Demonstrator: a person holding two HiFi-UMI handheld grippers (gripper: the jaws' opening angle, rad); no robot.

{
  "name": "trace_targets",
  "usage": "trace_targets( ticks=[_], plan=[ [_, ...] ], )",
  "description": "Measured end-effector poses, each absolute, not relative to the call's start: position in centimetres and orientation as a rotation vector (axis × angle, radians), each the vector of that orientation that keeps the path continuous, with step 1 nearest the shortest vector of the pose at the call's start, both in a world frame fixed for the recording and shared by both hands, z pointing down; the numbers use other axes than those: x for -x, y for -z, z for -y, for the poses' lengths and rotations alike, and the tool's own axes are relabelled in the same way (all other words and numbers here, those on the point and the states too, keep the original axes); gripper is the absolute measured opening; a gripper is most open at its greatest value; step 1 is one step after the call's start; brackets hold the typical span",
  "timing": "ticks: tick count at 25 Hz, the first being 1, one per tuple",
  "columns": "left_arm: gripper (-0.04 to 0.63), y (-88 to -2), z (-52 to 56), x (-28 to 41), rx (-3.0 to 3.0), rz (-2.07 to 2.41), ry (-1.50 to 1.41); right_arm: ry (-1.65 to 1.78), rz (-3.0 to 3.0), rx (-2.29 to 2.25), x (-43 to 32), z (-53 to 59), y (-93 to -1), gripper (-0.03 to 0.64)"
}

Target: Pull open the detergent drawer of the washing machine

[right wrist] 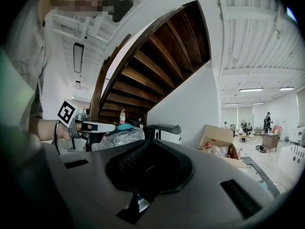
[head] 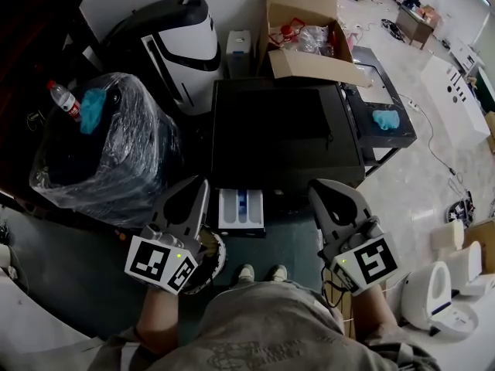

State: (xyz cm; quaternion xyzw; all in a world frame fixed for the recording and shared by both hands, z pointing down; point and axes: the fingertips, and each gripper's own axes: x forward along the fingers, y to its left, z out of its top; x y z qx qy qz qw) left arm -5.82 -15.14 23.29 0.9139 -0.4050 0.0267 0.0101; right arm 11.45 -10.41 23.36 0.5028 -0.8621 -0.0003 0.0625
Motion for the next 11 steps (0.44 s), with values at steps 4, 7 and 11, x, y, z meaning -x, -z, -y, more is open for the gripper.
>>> trace_targets(
  ticks=[4, 7, 11],
  plan=[
    [0.023, -23.2, 15.1, 5.5, -2.876, 1.301, -0.146, 0.005, 2.6, -1.534, -11.9, 10.5, -22.9, 0.031],
    [0.023, -23.1, 15.0, 5.1, -2.896, 1.317, -0.174, 0.009, 2.594, -1.541, -12.1, 10.6, -22.8, 0.031],
    [0.023, -23.3, 14.9, 4.7, -2.893, 1.275, -0.158, 0.006, 2.584, -1.549, -12.2, 10.8, -22.9, 0.031]
  ],
)
